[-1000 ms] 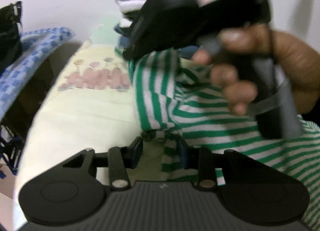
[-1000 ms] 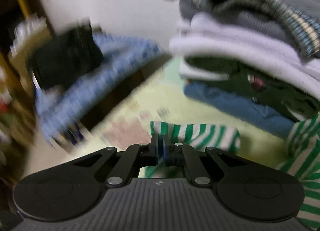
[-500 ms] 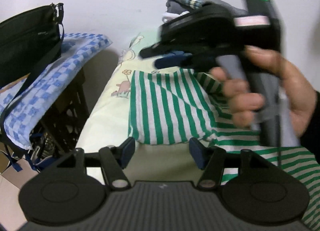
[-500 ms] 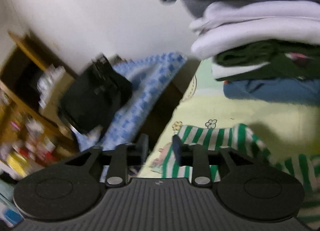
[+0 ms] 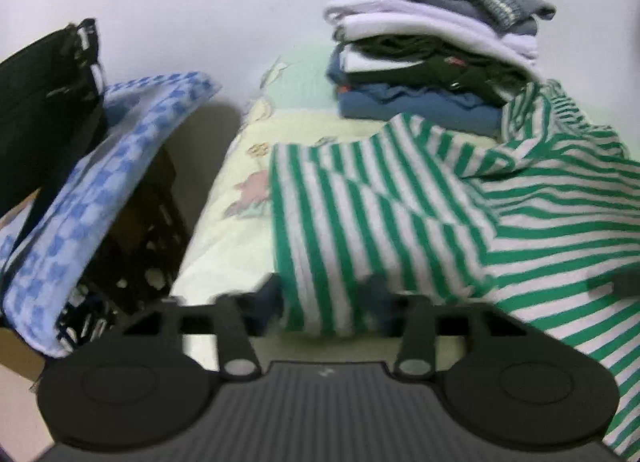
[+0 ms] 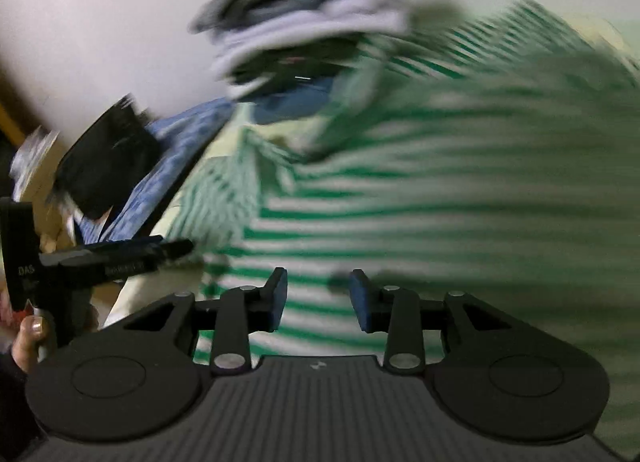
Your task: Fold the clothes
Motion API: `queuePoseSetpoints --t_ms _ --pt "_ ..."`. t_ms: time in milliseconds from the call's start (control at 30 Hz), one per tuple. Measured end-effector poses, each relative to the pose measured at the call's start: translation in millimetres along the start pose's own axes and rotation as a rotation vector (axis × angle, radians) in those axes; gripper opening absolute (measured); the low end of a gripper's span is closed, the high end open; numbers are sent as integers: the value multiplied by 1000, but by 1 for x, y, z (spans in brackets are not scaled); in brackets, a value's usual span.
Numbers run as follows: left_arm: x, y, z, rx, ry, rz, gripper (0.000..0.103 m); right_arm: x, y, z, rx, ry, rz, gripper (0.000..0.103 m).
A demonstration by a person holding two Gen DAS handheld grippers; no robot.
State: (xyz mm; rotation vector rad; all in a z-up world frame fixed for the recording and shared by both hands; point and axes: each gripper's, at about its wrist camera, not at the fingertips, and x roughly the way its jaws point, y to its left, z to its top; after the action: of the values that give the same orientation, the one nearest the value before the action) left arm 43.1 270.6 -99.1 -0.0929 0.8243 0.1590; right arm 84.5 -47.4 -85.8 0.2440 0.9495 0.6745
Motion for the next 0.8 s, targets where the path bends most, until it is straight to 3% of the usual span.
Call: queuePoseSetpoints --t_ms 100,233,267,367,500,667,800 --pt "5 5 8 43 2 68 16 -11 -11 -11 53 -21 -34 37" --pt "9 26 16 54 26 152 15 -28 -19 -16 74 -76 -59 39" --pt "8 31 17 60 21 191 1 -32 -23 -19 80 -87 -59 39" --pt "3 44 21 73 7 295 2 -46 -30 -29 61 -100 -106 42" --pt "-15 36 32 41 -23 123 2 -62 -32 -45 -14 -111 -215 42" --pt "-3 -44 35 191 -18 -132 10 -71 -27 -63 -124 -105 -327 41" --pt "40 -98 48 239 35 -217 7 -80 -29 -76 -151 -105 -375 41"
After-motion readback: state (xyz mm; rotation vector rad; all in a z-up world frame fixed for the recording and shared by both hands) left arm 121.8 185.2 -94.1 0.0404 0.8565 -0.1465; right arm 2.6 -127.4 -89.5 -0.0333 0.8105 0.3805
